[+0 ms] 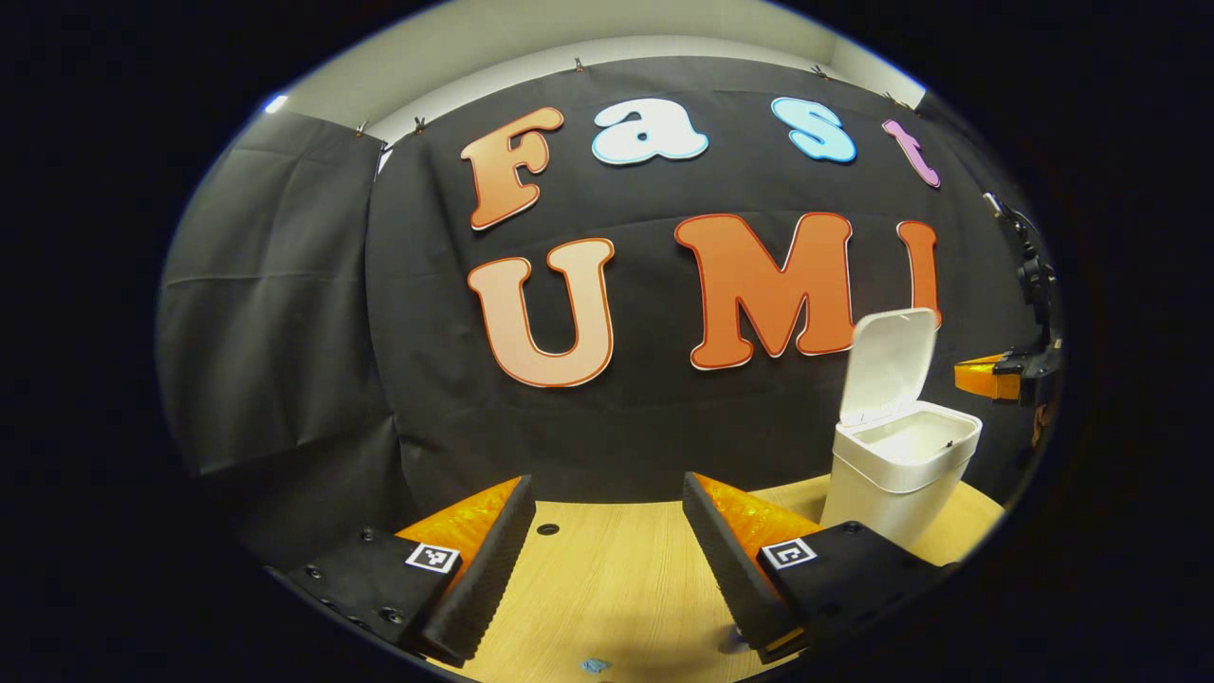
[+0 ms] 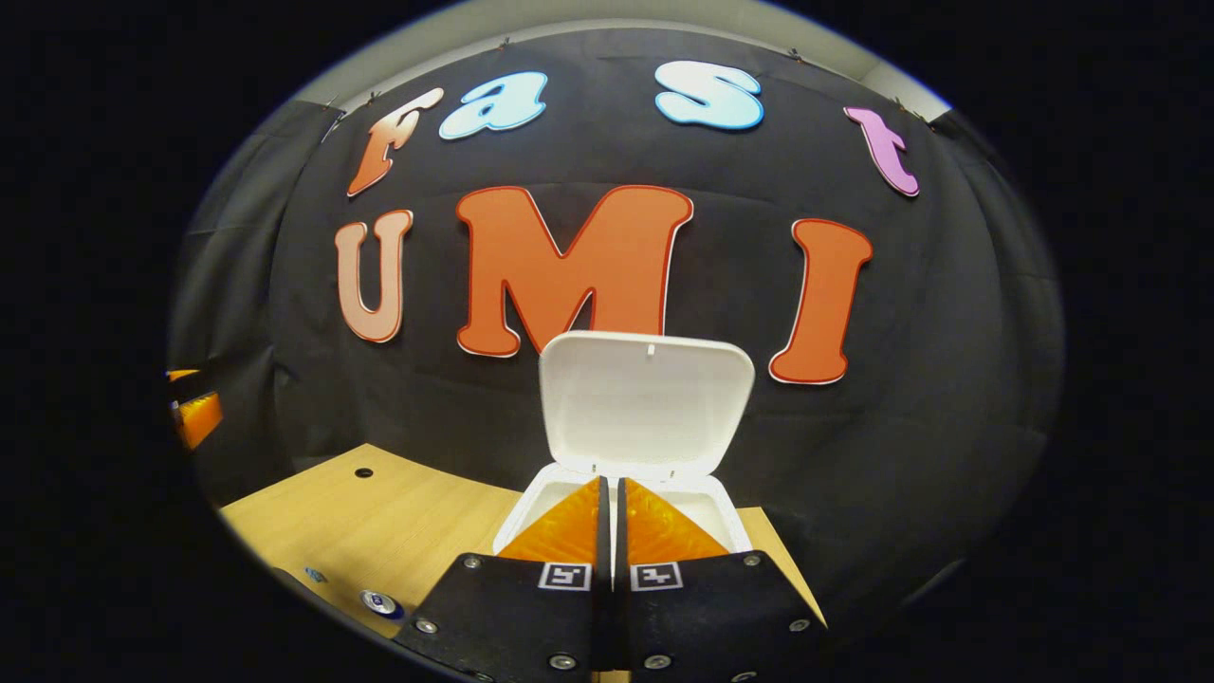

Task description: Press the lid of the desktop garbage bin to open it, pick up the crumpled paper on the desktop and throw it into the bin, then pick up the pop can on the desktop and drop it into the bin, and finally close the garbage bin lid.

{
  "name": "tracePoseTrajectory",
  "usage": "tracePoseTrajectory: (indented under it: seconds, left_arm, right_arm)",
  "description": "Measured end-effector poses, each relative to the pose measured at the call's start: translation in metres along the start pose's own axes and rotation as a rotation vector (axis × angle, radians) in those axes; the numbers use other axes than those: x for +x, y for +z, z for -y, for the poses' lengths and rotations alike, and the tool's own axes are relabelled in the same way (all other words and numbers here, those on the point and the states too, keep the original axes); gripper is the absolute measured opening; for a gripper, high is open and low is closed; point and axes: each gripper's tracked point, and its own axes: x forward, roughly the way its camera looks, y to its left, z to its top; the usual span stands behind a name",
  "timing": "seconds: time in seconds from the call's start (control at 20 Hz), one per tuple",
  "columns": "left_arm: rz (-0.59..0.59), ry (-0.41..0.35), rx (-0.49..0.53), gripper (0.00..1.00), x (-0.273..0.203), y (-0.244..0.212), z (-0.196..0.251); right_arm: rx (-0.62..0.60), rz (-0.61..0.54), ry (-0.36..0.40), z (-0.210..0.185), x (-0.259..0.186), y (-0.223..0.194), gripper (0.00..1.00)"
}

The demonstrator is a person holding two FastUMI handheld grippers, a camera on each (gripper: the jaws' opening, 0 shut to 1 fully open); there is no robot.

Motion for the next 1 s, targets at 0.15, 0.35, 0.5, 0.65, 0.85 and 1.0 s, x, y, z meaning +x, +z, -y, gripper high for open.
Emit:
tracePoseTrajectory:
  seconds: [0.15,0.35,0.5,0.65,0.85,1.0]
  left_arm:
    - [-0.013,-0.005,-0.004,1.0,-0.002,-0.006,0.003]
    - [-0.05,-0.006,-0.019,1.0,-0.002,-0.02,0.01]
    - [-0.097,-0.005,-0.041,1.0,-0.008,-0.039,0.016]
    - [-0.132,0.008,-0.043,1.0,-0.011,-0.055,0.016]
    - [-0.179,0.01,-0.048,1.0,-0.012,-0.072,0.01]
    - [-0.223,-0.016,-0.041,1.0,-0.007,-0.089,0.01]
  right_arm:
    - [-0.011,0.002,0.03,-0.01,-0.005,-0.004,0.01]
    - [-0.051,-0.012,0.094,-0.03,-0.013,-0.02,0.04]
    - [-0.079,-0.003,0.152,-0.044,-0.022,-0.026,0.15]
    - [-0.074,-0.011,0.218,-0.061,-0.03,-0.037,0.46]
    - [-0.071,-0.044,0.273,-0.079,-0.038,-0.054,0.67]
    - [-0.059,-0.073,0.307,-0.096,-0.043,-0.065,0.75]
